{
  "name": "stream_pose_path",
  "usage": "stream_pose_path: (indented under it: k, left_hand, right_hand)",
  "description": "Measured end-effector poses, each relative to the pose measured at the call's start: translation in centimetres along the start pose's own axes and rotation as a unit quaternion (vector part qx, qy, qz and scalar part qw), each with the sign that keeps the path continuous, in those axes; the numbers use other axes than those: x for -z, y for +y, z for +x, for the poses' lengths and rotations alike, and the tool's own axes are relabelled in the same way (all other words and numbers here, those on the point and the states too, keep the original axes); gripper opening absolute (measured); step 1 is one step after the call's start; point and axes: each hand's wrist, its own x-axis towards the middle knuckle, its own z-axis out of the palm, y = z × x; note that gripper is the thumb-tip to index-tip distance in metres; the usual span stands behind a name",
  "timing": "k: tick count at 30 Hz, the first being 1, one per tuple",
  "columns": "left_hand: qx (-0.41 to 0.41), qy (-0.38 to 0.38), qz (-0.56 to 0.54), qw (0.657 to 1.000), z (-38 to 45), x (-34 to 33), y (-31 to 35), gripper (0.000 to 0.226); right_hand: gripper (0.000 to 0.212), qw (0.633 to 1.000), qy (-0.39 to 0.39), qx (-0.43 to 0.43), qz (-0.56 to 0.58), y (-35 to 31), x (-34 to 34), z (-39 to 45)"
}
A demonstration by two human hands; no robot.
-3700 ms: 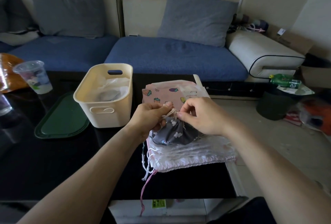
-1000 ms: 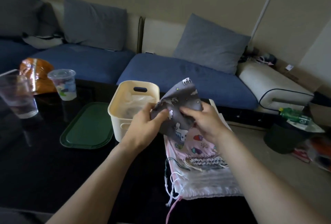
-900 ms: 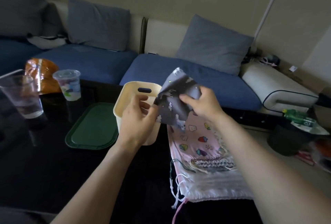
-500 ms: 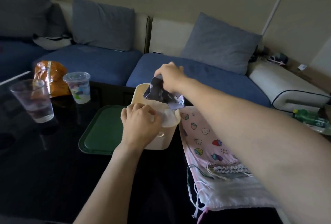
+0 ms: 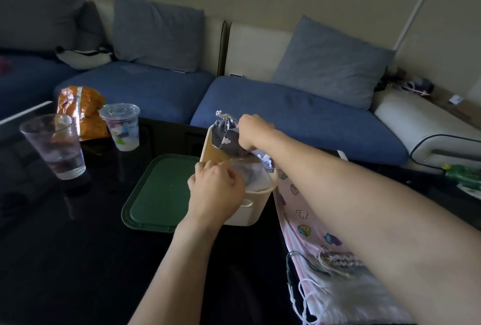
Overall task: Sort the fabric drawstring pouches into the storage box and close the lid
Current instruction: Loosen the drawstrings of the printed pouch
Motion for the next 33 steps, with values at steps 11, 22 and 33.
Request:
stream_pose_path:
  k: [11, 22, 33]
  left_hand:
    - [-0.001, 0.015, -0.009, 1.0, 1.2, -0.3, -0.1, 0.02]
    - [0.002, 0.003, -0.007, 1.0, 1.5, -0.6, 0.2, 0.02]
    - [0.002, -0.011, 0.011, 1.0, 1.5, -0.1, 0.5, 0.02]
  right_hand:
    - [0.065, 0.974, 0.192, 0.076, -0.088, -0.2, -0.3, 4.5]
    - [0.061, 0.988, -0.137, 0.059, 0.049, 0.8, -5.6, 3.6]
    - [0.097, 0.966, -0.26, -0.007, 0.012, 0.9, -7.3, 5.9]
